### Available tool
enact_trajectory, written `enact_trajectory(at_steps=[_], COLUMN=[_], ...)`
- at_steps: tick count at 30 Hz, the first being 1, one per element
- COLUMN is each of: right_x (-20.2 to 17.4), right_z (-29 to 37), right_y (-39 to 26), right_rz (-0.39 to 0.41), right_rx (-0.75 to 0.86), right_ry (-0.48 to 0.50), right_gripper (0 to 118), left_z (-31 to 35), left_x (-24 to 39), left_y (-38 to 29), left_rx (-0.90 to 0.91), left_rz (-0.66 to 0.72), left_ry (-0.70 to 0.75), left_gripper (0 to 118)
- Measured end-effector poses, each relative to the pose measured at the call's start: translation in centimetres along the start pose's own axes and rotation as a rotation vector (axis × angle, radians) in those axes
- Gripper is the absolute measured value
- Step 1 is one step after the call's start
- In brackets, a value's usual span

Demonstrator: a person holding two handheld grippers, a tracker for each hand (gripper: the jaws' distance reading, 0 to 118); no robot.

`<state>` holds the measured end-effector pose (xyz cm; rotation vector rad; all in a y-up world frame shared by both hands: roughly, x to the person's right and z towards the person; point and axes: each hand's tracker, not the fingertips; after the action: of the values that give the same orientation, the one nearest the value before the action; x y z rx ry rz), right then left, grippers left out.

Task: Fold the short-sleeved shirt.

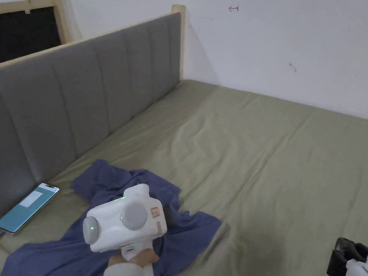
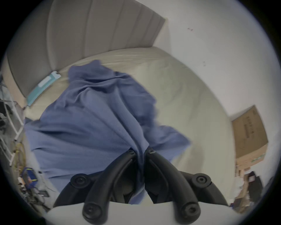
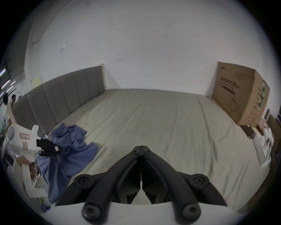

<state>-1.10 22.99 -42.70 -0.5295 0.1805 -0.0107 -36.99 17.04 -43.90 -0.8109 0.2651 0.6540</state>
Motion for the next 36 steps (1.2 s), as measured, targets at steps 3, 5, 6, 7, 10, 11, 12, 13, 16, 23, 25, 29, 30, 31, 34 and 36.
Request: enact_trajectory(at_steps=[3,5,6,7,10,11,12,13,16,23,25,29,30,31,34,36], right_x=[3.2,5.4,6.5,7.7,11.1,12.1,13.3,14.4,17.8,22.7,23.6,23.9,23.9,23.7,22.9,21.9], right_z=[1.1,2.1,2.6,3.3,5.2,5.8,6.5,7.2,8.9,11.3,11.4,10.7,10.3,10.0,9.1,8.6], right_y=[0.4,0.6,0.6,0.7,0.8,0.8,0.8,0.7,0.6,-1.6,-2.7,-4.0,-4.2,-4.3,-4.1,-3.9], right_rz=[-0.046,-0.065,-0.074,-0.085,-0.121,-0.131,-0.142,-0.156,-0.213,-0.312,-0.336,-0.361,-0.368,-0.375,-0.378,-0.37], right_rx=[0.022,0.04,0.045,0.052,0.073,0.082,0.088,0.096,0.117,0.088,0.063,0.015,0.006,-0.001,-0.014,-0.011], right_ry=[-0.059,-0.109,-0.128,-0.152,-0.23,-0.259,-0.286,-0.319,-0.398,-0.507,-0.511,-0.514,-0.507,-0.498,-0.469,-0.443], right_gripper=[0,0,0,0,0,0,0,0,0,0,0,0,0,0,0,0], left_z=[-0.6,-2.1,-2.6,-3.0,-3.7,-3.6,-3.1,-2.5,-0.2,-3.9,-6.4,-9.1,-9.2,-8.7,-6.9,-6.1], left_x=[7.0,11.3,13.5,15.8,22.4,24.8,26.9,29.7,36.3,40.6,39.0,37.0,36.9,36.7,36.1,35.4], left_y=[-1.5,-3.3,-4.2,-5.2,-8.4,-9.3,-10.7,-11.8,-15.7,-28.5,-31.1,-32.4,-32.2,-31.7,-28.5,-25.9], left_rx=[-0.017,-0.053,-0.091,-0.121,-0.169,-0.178,-0.2,-0.216,-0.276,-0.515,-0.597,-0.675,-0.676,-0.663,-0.586,-0.573], left_rz=[-0.146,-0.268,-0.286,-0.282,-0.363,-0.413,-0.435,-0.47,-0.553,-0.788,-0.763,-0.748,-0.767,-0.773,-0.748,-0.676], left_ry=[-0.041,-0.077,-0.121,-0.166,-0.299,-0.347,-0.41,-0.487,-0.688,-0.647,-0.587,-0.488,-0.484,-0.484,-0.516,-0.535], left_gripper=[7,7,7,7,7,7,7,7,7,7,7,94,113,114,109,104])
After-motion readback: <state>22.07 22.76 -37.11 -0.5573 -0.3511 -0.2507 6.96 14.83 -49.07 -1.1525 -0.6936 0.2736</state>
